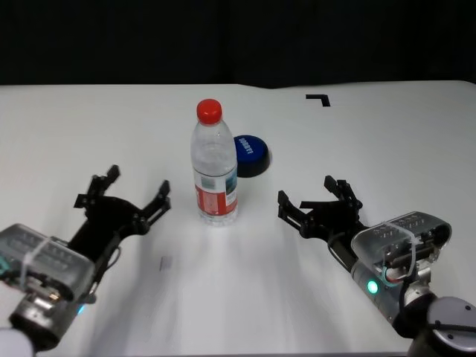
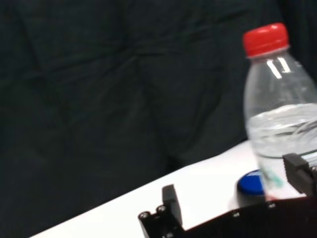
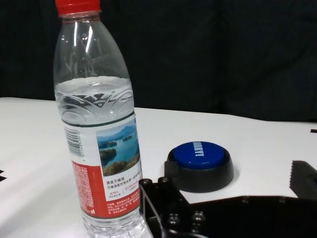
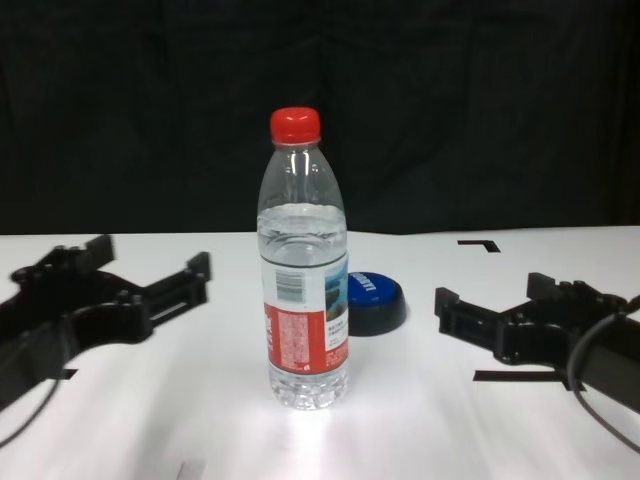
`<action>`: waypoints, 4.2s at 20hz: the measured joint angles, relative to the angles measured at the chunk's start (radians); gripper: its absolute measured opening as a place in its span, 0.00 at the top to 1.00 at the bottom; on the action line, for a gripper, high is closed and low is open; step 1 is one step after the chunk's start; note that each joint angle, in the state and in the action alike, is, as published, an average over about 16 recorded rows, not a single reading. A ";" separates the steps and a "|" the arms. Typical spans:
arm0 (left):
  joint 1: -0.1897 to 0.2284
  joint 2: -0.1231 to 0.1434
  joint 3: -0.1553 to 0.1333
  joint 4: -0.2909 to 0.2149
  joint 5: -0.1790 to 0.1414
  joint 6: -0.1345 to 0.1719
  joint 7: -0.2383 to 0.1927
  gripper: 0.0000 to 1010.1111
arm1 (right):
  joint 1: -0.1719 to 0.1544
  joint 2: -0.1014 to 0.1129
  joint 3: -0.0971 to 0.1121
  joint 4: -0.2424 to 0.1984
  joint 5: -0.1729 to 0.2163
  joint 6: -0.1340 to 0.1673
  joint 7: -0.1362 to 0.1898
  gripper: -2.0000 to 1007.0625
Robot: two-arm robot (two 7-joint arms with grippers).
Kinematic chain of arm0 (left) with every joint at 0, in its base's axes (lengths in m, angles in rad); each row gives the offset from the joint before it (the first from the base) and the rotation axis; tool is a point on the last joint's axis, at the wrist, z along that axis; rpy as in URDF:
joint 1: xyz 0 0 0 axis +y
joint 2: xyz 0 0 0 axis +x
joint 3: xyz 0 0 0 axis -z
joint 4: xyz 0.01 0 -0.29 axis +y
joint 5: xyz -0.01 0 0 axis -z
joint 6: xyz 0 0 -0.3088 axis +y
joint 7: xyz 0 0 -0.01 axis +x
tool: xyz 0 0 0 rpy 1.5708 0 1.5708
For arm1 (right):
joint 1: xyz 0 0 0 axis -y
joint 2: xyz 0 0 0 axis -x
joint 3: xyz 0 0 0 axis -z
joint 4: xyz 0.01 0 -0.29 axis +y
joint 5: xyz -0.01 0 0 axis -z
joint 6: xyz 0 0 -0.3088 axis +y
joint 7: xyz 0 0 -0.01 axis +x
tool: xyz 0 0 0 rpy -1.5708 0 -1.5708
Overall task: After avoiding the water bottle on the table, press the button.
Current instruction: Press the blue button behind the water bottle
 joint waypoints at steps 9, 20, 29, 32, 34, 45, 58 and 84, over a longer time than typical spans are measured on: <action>0.074 -0.022 -0.068 -0.060 0.025 0.002 0.043 0.01 | 0.000 0.000 0.000 0.000 0.000 0.000 0.000 0.00; 0.135 -0.052 -0.111 -0.100 0.050 -0.003 0.062 0.01 | 0.000 0.000 0.000 0.000 0.000 0.000 0.000 0.00; 0.157 -0.076 -0.121 -0.109 0.065 -0.006 0.067 0.01 | 0.000 0.000 0.000 0.000 0.000 0.000 0.000 0.00; 0.156 -0.081 -0.121 -0.108 0.069 -0.004 0.066 0.01 | 0.000 0.000 0.000 0.000 0.000 0.000 0.000 0.00; 0.153 -0.083 -0.120 -0.106 0.071 -0.002 0.065 0.01 | 0.000 0.000 0.000 0.000 0.000 0.000 0.000 0.00; 0.094 -0.079 -0.110 -0.066 0.073 0.013 0.049 0.01 | 0.000 0.000 0.000 0.000 0.000 0.000 0.000 0.00; -0.010 -0.059 -0.091 0.018 0.066 0.027 0.027 0.01 | 0.000 0.000 0.000 0.000 0.000 0.000 0.000 0.00; -0.195 -0.028 -0.040 0.199 0.044 0.007 -0.013 0.01 | 0.000 0.000 0.000 0.000 0.000 0.000 0.000 0.00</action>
